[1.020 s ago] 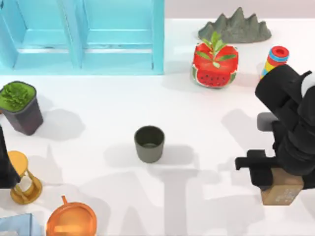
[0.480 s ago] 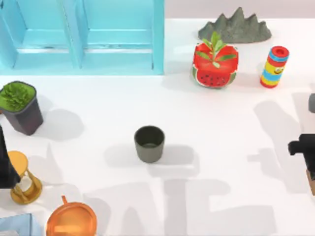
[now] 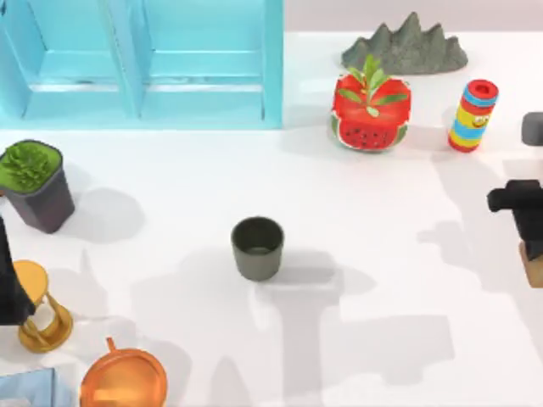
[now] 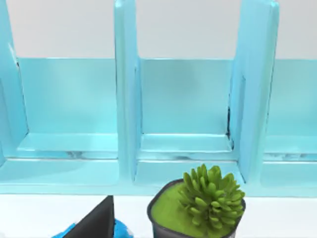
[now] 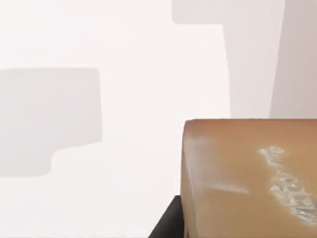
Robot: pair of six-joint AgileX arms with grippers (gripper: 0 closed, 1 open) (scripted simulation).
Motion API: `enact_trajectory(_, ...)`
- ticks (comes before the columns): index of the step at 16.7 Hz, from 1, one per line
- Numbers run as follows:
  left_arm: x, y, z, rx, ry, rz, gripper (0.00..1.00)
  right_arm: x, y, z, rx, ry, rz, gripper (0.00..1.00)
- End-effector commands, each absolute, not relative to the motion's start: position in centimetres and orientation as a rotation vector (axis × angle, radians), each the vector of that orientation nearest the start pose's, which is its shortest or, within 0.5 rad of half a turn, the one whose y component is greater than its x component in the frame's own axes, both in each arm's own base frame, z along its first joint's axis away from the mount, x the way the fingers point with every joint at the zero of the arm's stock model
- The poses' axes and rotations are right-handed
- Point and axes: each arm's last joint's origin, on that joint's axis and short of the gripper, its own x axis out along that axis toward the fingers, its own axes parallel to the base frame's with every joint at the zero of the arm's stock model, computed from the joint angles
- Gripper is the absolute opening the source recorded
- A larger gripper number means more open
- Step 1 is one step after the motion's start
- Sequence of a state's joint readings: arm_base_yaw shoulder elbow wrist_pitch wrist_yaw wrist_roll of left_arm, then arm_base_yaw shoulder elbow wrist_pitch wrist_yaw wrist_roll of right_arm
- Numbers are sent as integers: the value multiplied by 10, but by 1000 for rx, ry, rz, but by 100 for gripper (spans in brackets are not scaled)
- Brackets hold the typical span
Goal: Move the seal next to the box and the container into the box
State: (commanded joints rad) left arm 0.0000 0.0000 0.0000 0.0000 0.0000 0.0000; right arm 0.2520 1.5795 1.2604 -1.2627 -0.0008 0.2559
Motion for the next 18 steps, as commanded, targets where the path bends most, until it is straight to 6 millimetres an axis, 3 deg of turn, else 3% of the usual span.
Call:
enact_trajectory(5,106,-1,160,0,0,0,100,308,66,254,8,1569,-9,0)
enact_trajectory(10,106,-1,160,0,0,0,100,309,67,254,6,1566,-7,0)
enact_trajectory(18,106,-1,160,0,0,0,100,310,66,206,8,1563,-7,0)
